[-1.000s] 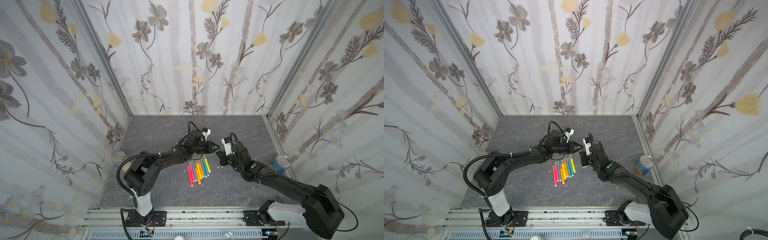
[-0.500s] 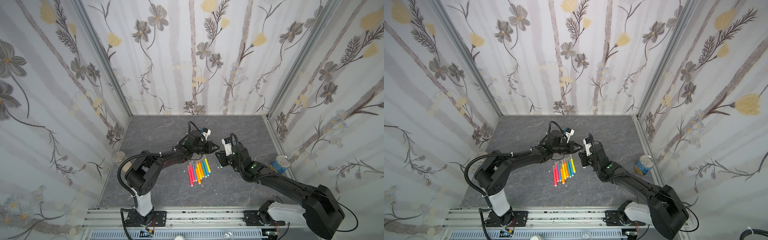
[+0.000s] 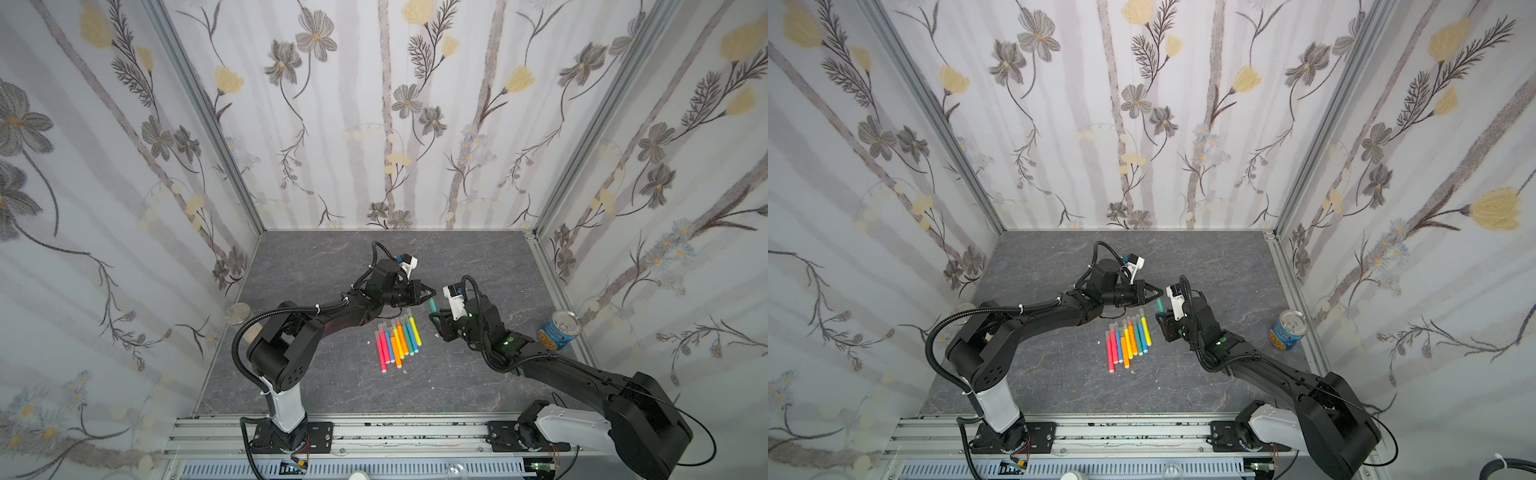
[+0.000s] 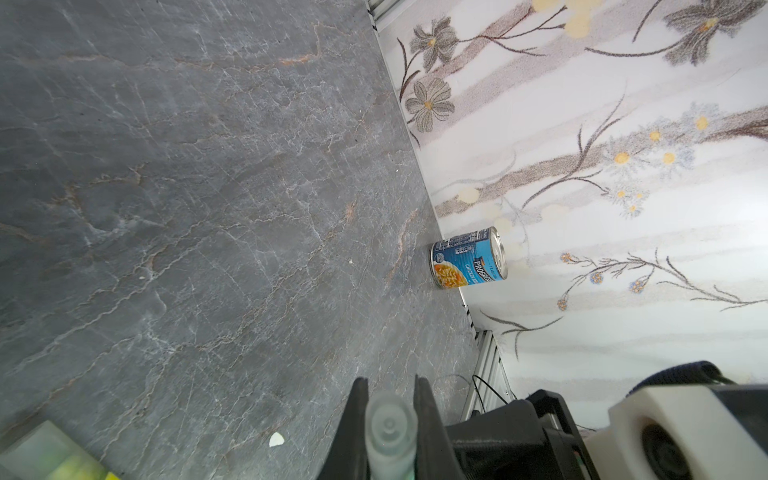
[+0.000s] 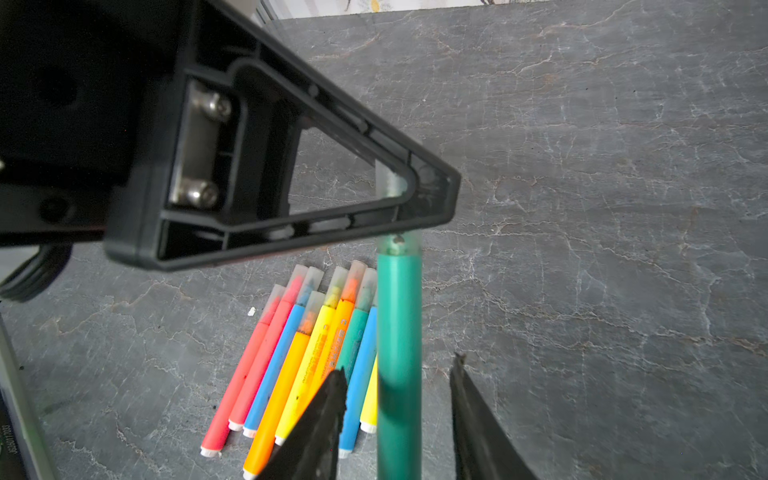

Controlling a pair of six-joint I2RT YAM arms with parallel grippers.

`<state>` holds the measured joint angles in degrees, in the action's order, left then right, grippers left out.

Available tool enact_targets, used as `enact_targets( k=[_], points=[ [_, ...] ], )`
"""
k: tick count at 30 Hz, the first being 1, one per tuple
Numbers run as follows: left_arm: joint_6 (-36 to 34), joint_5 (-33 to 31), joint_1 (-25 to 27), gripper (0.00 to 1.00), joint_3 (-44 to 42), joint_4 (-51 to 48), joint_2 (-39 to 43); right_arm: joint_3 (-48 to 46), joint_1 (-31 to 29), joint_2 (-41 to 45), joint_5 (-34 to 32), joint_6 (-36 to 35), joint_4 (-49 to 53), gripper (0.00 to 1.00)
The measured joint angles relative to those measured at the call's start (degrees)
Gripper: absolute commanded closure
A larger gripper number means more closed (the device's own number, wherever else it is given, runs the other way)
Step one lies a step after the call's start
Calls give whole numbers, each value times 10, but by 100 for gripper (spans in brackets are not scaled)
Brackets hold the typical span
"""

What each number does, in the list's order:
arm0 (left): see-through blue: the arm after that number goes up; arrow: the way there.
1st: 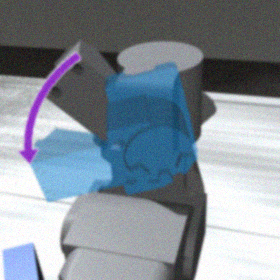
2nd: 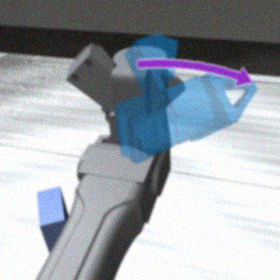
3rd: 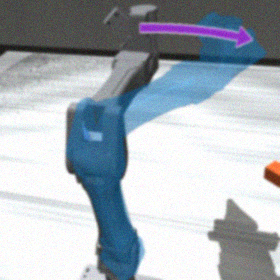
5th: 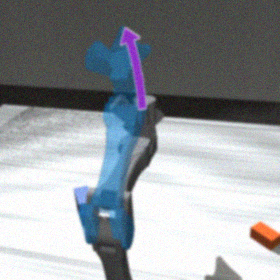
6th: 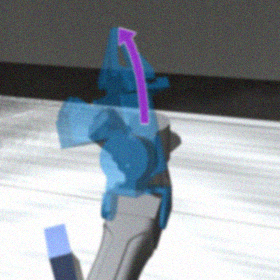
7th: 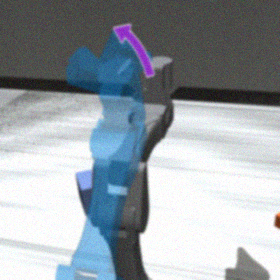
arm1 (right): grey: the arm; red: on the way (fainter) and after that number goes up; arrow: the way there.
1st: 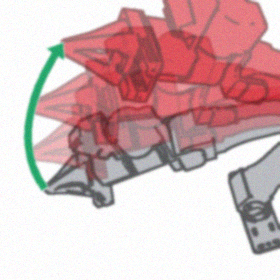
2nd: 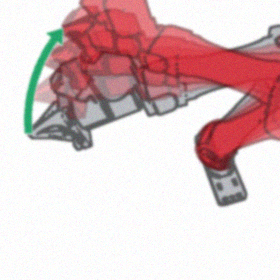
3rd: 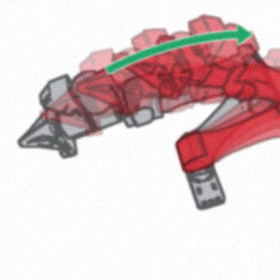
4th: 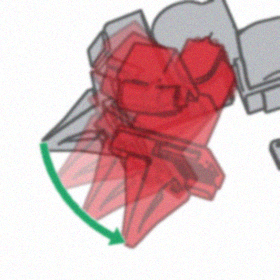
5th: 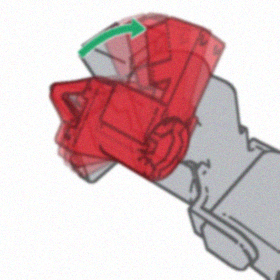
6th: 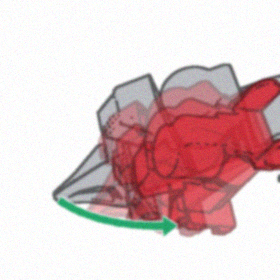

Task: Open the pen caps
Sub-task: 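Grip the cap with the left gripper and pull the body away with the right, then lower the uncapped highlighter with the right gripper while the left withdraws the cap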

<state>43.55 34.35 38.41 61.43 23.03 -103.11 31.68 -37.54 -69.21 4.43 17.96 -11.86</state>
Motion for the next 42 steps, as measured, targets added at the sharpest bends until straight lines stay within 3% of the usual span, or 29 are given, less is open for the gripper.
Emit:
enact_targets(
  k=[10, 12, 14, 23, 34, 38, 42],
  points=[
    [4, 1, 0, 100, -7, 12, 6, 15, 1, -38, 4, -7, -21, 76],
    [4, 2, 0, 100, -7, 12, 7, 16, 1, -41, 4, -8, -25, 85],
    [4, 1, 0, 100, -7, 12, 7, 16, 1, -42, 3, -7, -28, 100],
    [-11, 9, -6, 100, 13, -8, -6, 12, 3, -41, 9, -4, -32, 100],
    [-15, 75, -31, 100, 14, -14, -4, -27, 1, -13, 18, 0, -81, 100],
    [-21, 1, -62, 100, 13, -8, -2, -48, -1, -4, 30, 0, -37, 100],
    [-28, -7, -62, 100, 14, -10, 0, -69, -4, 10, 32, 7, -29, 100]
  ],
)
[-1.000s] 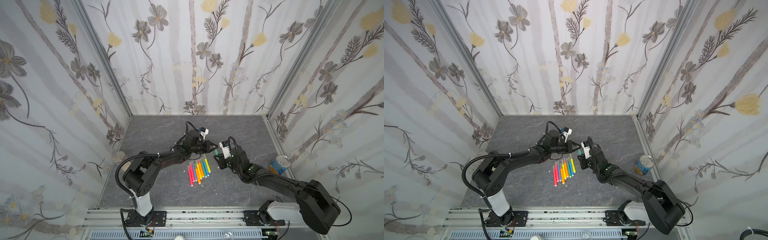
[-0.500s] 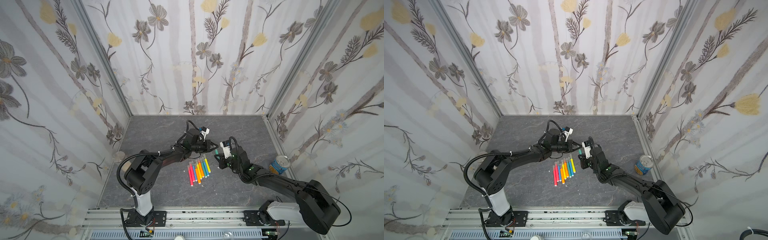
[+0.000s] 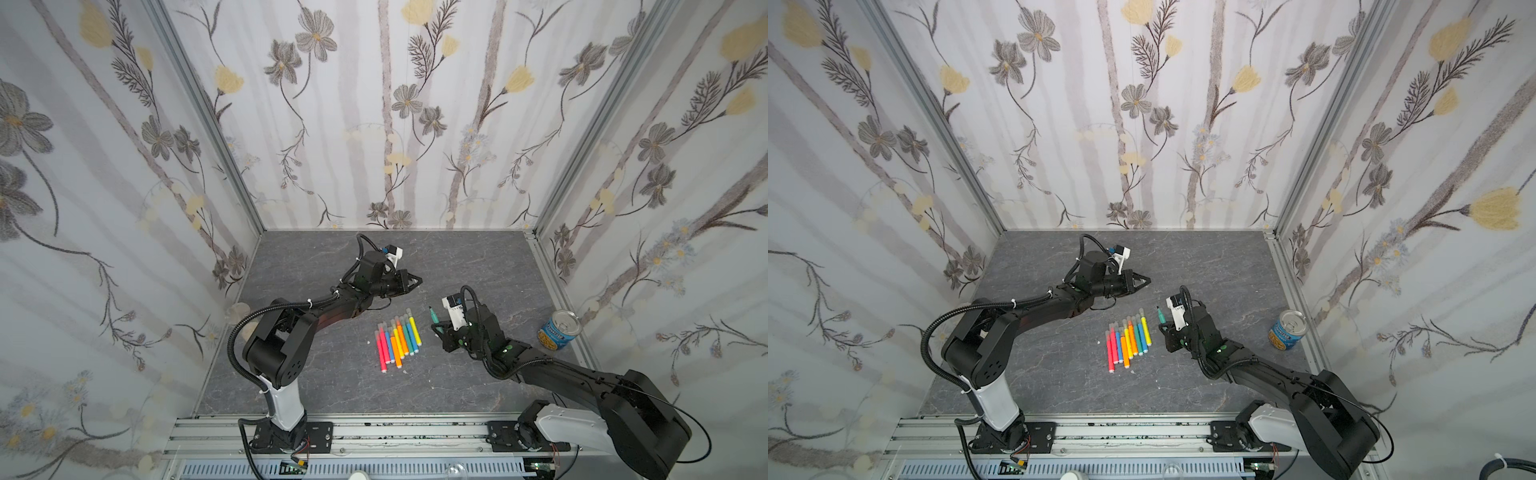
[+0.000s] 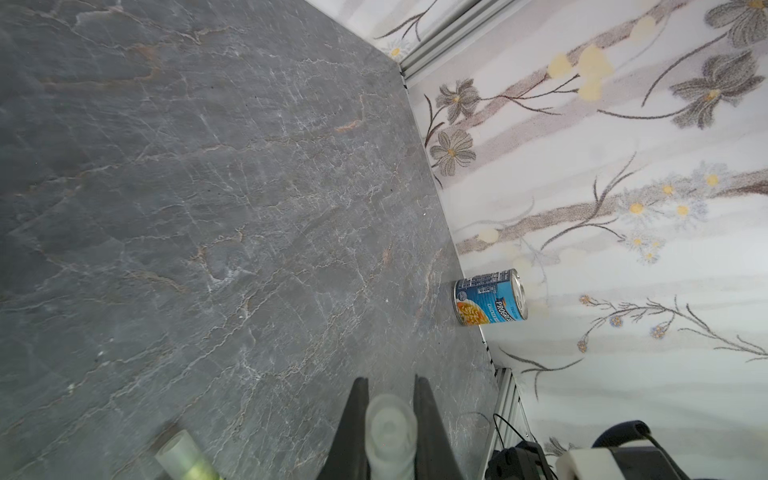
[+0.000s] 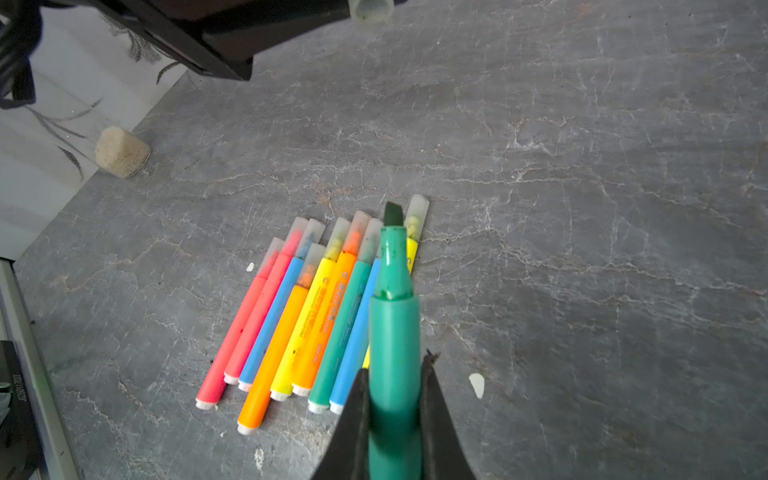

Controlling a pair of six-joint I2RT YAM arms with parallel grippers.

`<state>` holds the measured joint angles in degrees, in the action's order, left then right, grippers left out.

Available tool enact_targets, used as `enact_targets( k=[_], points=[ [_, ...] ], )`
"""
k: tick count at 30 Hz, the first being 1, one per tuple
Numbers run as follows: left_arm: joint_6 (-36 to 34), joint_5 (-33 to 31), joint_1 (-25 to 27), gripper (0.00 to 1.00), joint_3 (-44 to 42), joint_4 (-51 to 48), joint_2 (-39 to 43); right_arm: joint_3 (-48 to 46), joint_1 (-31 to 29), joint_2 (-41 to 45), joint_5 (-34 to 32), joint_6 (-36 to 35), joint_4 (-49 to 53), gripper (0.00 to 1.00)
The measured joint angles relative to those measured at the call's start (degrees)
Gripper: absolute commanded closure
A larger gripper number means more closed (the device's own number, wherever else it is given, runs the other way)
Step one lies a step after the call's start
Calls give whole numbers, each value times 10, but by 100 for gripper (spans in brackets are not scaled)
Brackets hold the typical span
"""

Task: Open the pen caps
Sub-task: 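Lower the uncapped highlighter with the right gripper while the left withdraws the cap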

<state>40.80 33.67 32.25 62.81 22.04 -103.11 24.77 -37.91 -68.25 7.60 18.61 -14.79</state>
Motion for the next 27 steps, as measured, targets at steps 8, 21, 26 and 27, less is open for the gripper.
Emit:
enact_targets(
  k=[8, 21, 26, 27],
  points=[
    [-21, -31, -29, 100, 6, -18, 12, -43, -1, 41, -10, 15, 10, 100],
    [-56, -50, -72, 100, -13, -50, 17, 38, 7, -69, -104, 19, 60, 100],
    [-59, -46, -81, 100, -48, -46, 31, 78, 15, -140, -138, 19, 78, 100],
    [-59, -45, -83, 100, -53, -46, 32, 83, 16, -149, -140, 19, 82, 100]
  ],
)
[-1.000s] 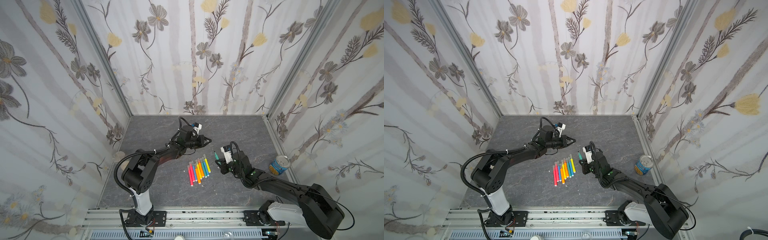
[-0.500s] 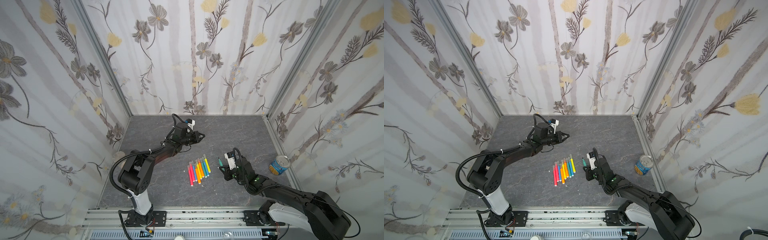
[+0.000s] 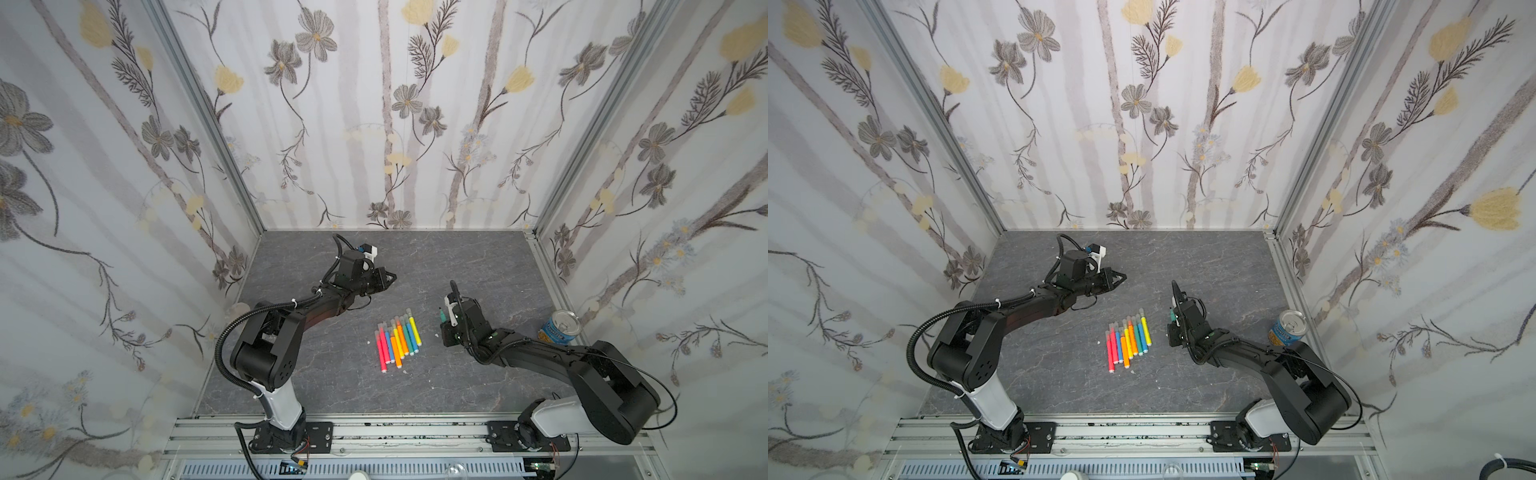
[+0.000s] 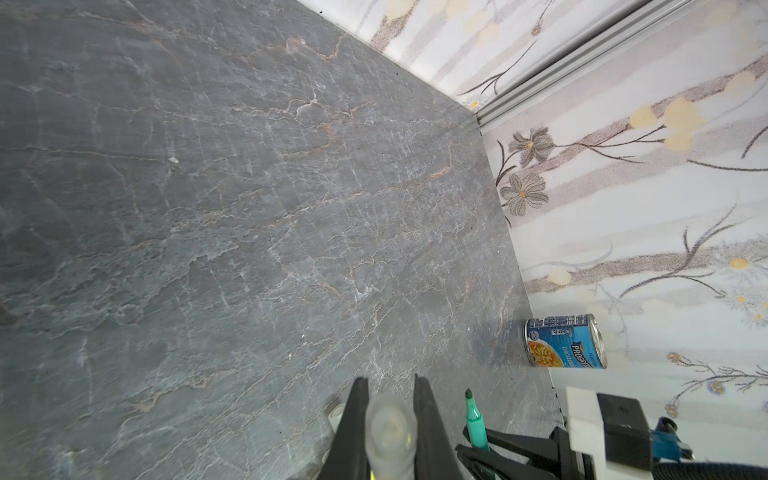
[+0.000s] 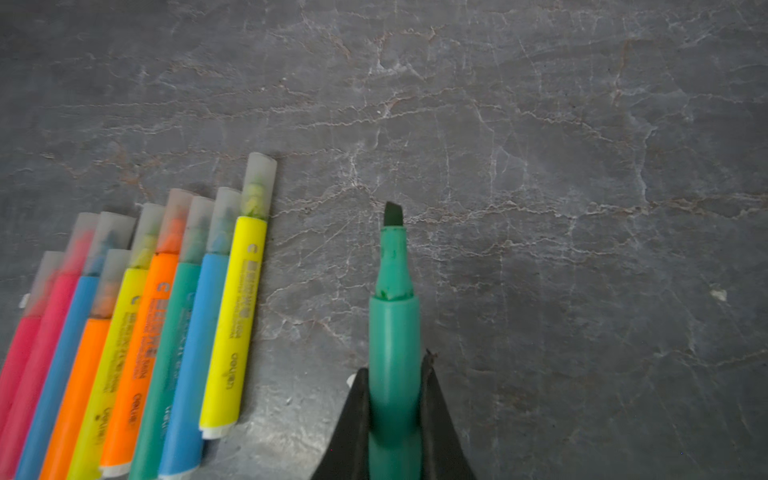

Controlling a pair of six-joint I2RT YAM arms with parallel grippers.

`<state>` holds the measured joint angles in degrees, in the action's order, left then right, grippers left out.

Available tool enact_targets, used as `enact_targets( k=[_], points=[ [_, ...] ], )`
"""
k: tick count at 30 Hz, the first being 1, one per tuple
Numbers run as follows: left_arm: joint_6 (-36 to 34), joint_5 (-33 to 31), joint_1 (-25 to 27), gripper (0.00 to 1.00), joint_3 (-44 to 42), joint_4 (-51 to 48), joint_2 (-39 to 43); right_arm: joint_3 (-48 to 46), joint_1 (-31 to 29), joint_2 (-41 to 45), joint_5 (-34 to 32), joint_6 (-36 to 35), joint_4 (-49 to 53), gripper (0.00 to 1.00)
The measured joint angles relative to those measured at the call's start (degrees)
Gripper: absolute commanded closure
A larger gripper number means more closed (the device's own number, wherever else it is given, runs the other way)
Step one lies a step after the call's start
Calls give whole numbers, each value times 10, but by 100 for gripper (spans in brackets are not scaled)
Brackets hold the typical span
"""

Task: Open the pen caps
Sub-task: 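Lower the uncapped highlighter with the right gripper while the left withdraws the cap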

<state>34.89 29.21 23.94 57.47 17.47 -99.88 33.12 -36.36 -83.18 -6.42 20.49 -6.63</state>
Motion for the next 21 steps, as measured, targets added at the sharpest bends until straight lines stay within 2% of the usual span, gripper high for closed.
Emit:
enact_targets(
  k=[7, 21],
  points=[
    [0, 11, -10, 100, -26, 8, 5, 35, 1, -55, -17, 0, 6, 100],
    [1, 27, -21, 100, -37, 38, -4, 85, 4, -114, -56, 11, 33, 82]
  ],
)
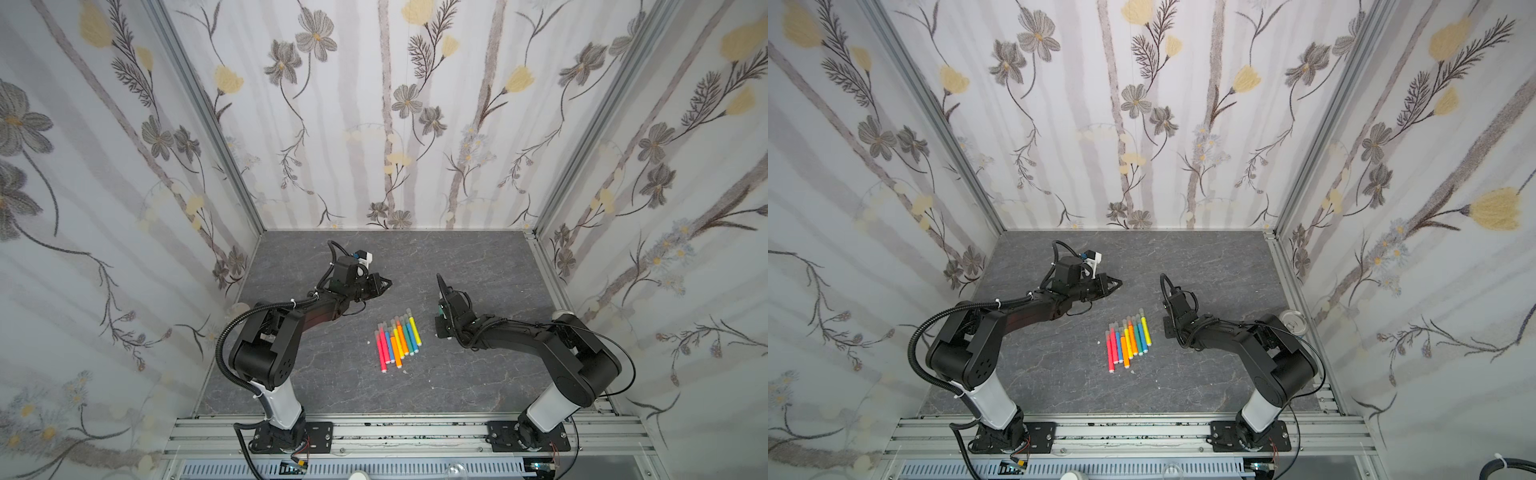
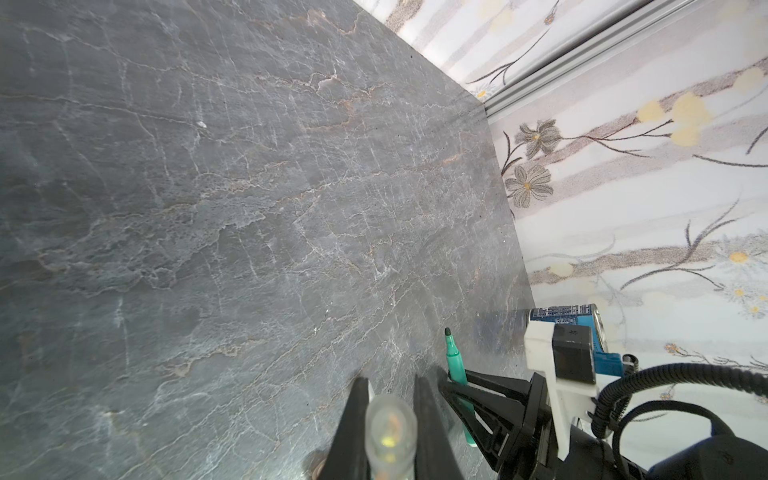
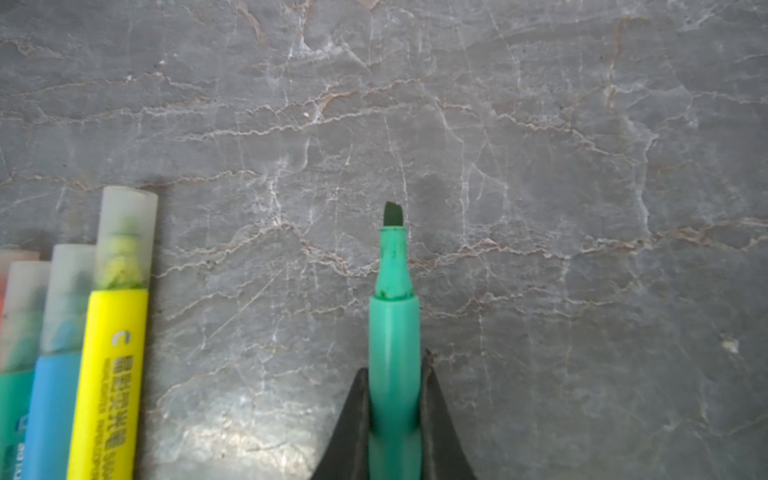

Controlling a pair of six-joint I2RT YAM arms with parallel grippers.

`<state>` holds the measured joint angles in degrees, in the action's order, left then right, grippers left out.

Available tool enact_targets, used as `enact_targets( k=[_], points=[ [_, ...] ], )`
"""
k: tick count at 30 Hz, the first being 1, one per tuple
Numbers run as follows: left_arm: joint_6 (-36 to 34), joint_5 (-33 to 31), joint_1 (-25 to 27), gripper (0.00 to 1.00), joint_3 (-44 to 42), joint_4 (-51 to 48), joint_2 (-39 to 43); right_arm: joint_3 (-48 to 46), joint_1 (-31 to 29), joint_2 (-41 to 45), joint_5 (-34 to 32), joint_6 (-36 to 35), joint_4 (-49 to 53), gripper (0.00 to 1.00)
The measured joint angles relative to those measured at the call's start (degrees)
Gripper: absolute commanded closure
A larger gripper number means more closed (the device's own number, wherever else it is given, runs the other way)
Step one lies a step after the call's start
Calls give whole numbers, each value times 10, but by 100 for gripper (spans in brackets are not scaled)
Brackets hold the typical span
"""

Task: Open the pen caps
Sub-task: 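Lower the uncapped highlighter with the right gripper while the left withdraws the cap, then open the right gripper to release the highlighter while the left arm raises the cap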

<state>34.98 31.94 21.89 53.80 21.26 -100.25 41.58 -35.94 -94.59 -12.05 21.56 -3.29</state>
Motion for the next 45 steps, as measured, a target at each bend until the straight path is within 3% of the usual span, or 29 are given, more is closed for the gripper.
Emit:
enact_targets(
  k=[15, 24, 33, 45],
  points=[
    [0, 2, -6, 100, 3, -2, 0, -8, 0, 24, -13, 7, 18, 64],
    [-24, -18, -11, 100, 55, -57, -4, -18, 0, 133, -10, -2, 29, 52],
    [-55, -71, -20, 100, 162, -164, -54, -46, 0, 228, -2, -7, 48, 49],
    [-95, -133, -42, 100, 393, -362, -200, -56, 0, 243, 26, -7, 70, 49]
  ],
)
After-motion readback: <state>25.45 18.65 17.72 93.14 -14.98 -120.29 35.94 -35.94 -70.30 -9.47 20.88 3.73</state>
